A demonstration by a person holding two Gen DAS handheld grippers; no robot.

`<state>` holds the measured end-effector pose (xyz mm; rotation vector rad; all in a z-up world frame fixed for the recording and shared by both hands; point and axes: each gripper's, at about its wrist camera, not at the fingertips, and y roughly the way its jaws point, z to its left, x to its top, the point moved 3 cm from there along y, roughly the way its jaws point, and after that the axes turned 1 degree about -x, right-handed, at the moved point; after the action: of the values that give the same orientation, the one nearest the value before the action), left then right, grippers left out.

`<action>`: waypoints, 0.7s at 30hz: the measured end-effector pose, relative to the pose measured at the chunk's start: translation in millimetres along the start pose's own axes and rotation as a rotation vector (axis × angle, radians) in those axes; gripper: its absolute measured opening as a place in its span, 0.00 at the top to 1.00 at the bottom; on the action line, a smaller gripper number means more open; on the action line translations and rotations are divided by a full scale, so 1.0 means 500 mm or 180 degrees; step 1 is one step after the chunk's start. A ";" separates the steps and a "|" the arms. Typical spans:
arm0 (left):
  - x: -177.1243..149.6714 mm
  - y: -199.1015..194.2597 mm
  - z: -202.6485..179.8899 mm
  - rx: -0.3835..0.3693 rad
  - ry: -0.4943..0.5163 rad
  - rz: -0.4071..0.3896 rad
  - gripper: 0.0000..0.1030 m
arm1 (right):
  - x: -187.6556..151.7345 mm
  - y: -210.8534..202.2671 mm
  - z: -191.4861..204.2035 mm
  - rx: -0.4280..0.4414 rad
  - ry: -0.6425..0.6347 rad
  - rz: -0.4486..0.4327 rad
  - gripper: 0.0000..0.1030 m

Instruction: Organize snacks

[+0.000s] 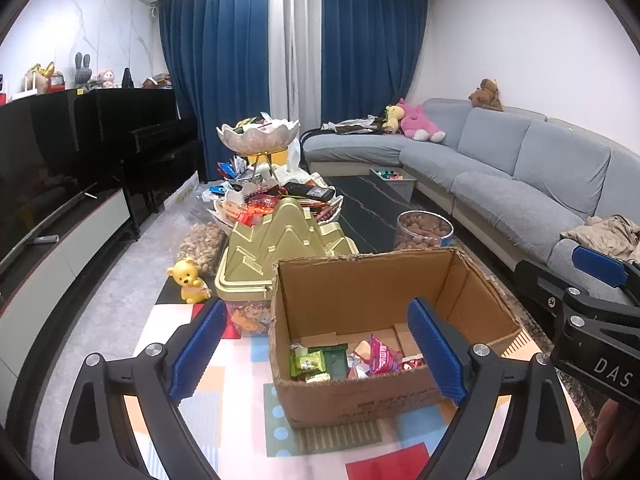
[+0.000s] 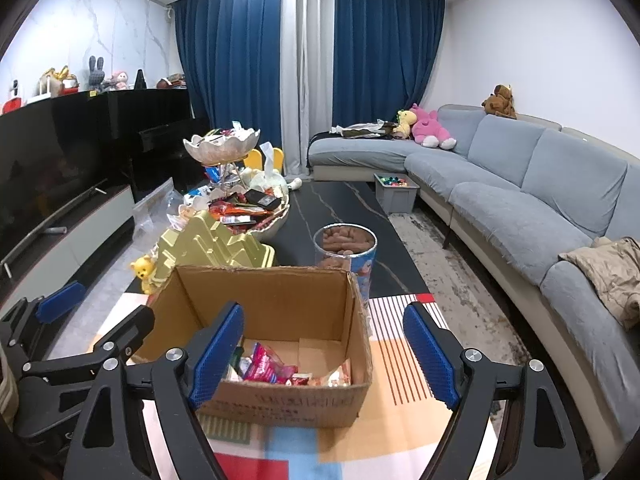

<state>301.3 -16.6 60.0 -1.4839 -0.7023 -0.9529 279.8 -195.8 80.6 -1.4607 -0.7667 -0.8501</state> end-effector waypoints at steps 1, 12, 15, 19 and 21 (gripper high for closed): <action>0.000 -0.007 -0.001 0.0012 0.0002 -0.0007 0.09 | -0.001 -0.008 0.000 0.0005 -0.0002 -0.0005 0.20; -0.011 -0.099 -0.010 0.0114 0.0031 -0.0067 0.05 | -0.019 -0.094 -0.004 0.0081 0.0001 -0.0057 0.20; -0.020 -0.129 -0.011 0.0131 0.0022 -0.0091 0.04 | -0.026 -0.116 -0.007 0.0104 0.0004 -0.0071 0.20; -0.032 -0.168 -0.012 0.0147 -0.0025 -0.0116 0.01 | -0.040 -0.143 -0.006 0.0121 -0.0002 -0.0070 0.20; -0.040 -0.186 -0.015 0.0162 -0.0013 -0.0119 0.01 | -0.050 -0.156 -0.008 0.0142 0.0007 -0.0060 0.20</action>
<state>210.5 -9.2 88.6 -1.4329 -0.7544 -0.9540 200.0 -194.2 98.9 -1.4149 -0.7940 -0.8437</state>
